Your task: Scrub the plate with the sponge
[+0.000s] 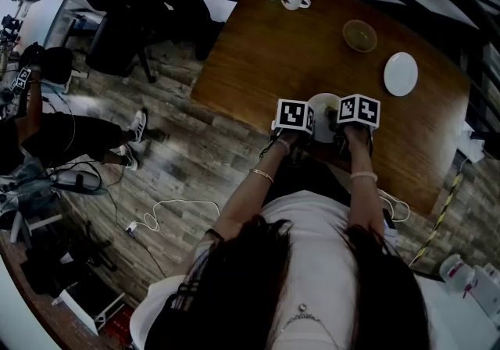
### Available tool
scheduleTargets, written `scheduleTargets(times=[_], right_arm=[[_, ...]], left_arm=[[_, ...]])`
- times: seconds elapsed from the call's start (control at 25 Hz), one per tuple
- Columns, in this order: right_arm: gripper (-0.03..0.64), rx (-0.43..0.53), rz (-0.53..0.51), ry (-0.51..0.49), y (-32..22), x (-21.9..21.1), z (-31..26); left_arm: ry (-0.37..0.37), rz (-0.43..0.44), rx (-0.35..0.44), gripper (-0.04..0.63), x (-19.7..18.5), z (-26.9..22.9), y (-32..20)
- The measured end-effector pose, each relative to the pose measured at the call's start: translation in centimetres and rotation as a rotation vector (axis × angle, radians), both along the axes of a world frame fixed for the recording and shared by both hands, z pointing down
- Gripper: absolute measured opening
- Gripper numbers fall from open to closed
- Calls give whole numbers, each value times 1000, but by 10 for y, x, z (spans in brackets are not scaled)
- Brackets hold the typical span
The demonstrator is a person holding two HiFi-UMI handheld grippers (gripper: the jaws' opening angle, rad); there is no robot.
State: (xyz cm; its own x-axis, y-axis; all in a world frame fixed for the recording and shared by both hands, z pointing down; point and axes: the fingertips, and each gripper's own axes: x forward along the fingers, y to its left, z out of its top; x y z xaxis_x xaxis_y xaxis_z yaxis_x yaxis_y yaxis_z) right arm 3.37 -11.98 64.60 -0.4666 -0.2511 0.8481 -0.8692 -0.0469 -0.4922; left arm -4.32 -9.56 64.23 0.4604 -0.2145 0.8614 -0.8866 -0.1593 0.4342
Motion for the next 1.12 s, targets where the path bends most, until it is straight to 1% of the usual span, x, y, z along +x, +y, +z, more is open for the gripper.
scheduleTargets(times=[0.12,0.2,0.28,0.36,0.48,0.56,0.6,0.68,0.88,1.12], right_arm=[[80,19,101,12,-5,31,-2],[80,27,123,19,-6,30,-3],[80,42,84,50,-7,17,-1],[78,46,-3,54,-5,-9,-1],[78,41,-113,26,-2,-43,-3],[78,19,-138,-26,-2,-52,-2],[80,9,-135,-47,-2,-52,-2],[80,11,-111,-53,-3,-44,0],[80,28,-41,22,-7,-11,0],[80,29,32,40,-1,17,2]], left_arm=[[-1,-3,3,78,-1,0,-1],[-3,1,3,78,1,0,-2],[-4,7,3,78,2,0,-1],[-3,11,4,78,3,0,-1],[13,9,4,78,4,2,-3],[17,13,-4,78,1,2,-4],[11,16,-6,78,0,2,-3],[0,21,-8,78,0,3,-2],[-3,15,-5,78,0,1,-3],[-12,18,-2,78,0,4,-5]])
